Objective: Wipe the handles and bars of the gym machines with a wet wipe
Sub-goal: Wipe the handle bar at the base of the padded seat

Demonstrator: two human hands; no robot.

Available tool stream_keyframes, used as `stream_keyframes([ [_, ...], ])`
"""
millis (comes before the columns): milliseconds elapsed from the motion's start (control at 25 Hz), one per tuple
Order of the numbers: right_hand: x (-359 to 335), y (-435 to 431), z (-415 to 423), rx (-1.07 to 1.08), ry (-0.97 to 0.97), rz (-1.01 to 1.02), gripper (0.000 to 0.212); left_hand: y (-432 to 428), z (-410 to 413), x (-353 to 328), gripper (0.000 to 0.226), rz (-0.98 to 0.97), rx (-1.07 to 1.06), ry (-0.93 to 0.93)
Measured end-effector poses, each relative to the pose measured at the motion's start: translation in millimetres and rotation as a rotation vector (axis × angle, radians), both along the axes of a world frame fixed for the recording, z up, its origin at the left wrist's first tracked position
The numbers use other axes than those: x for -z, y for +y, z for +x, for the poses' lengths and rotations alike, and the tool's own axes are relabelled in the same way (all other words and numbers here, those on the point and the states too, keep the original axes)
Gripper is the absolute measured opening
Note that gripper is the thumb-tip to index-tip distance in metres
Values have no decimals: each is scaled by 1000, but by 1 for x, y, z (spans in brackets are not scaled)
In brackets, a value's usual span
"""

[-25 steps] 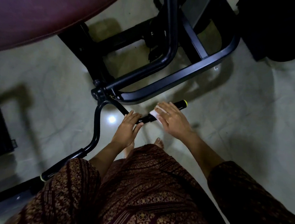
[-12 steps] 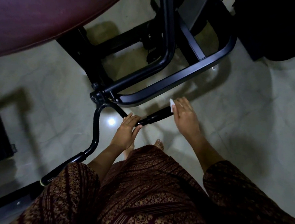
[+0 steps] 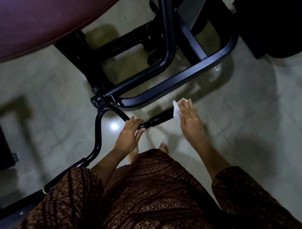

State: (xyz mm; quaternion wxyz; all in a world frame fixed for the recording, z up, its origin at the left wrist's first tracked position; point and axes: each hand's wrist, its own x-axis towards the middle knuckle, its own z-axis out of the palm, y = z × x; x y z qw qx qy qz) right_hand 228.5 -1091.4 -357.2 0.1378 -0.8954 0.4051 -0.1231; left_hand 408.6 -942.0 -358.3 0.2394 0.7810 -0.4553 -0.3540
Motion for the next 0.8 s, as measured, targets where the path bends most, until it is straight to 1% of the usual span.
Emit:
stream_keyframes([
  [80, -4, 15, 14, 122, -45, 48, 38, 0, 0, 0, 40, -2, 2, -2],
  [120, -3, 29, 25, 101, -44, 37, 40, 0, 0, 0, 40, -2, 3, -2],
  [160, -2, 43, 34, -17, -25, 2, 42, 0, 0, 0, 40, -3, 5, -3],
  [240, 4, 61, 40, -368, 45, -69, 44, 0, 1, -2, 38, -12, 18, 3],
  [280, 2, 54, 40, -464, 78, -103, 41, 0, 2, -2, 37, -15, 29, 8],
  [320, -2, 42, 38, -474, 115, -151, 37, 0, 3, -3, 37, -14, 42, 8],
  [360, -3, 29, 36, -417, 161, -188, 39, 0, 4, -4, 38, -10, 54, 5],
  [400, -3, 17, 31, -297, 177, -148, 43, 0, 5, -4, 38, -8, 61, 0],
  [480, -9, 3, 20, 6, 155, 64, 35, 0, 5, -3, 39, -8, 62, -5],
  [520, -8, 6, 21, 119, 141, 112, 33, 0, 5, -3, 39, -10, 65, -6],
  [560, -8, 14, 28, 189, 90, 133, 33, 0, 6, -2, 39, -13, 70, -8],
  [600, -10, 23, 38, 193, 70, 160, 34, 1, 6, -2, 39, -15, 76, -8],
  [640, -11, 35, 48, 127, 51, 170, 34, 1, 7, -2, 39, -19, 83, -7],
  [680, -14, 47, 54, 2, 27, 173, 36, 2, 8, -2, 39, -24, 94, -6],
  [720, -13, 53, 56, -149, 49, 150, 38, 2, 9, -1, 39, -30, 110, -3],
  [760, -15, 51, 55, -240, 84, 87, 39, 3, 11, -1, 39, -32, 127, -1],
  [800, -15, 44, 52, -257, 107, 46, 40, 3, 12, 0, 39, -30, 143, -3],
])
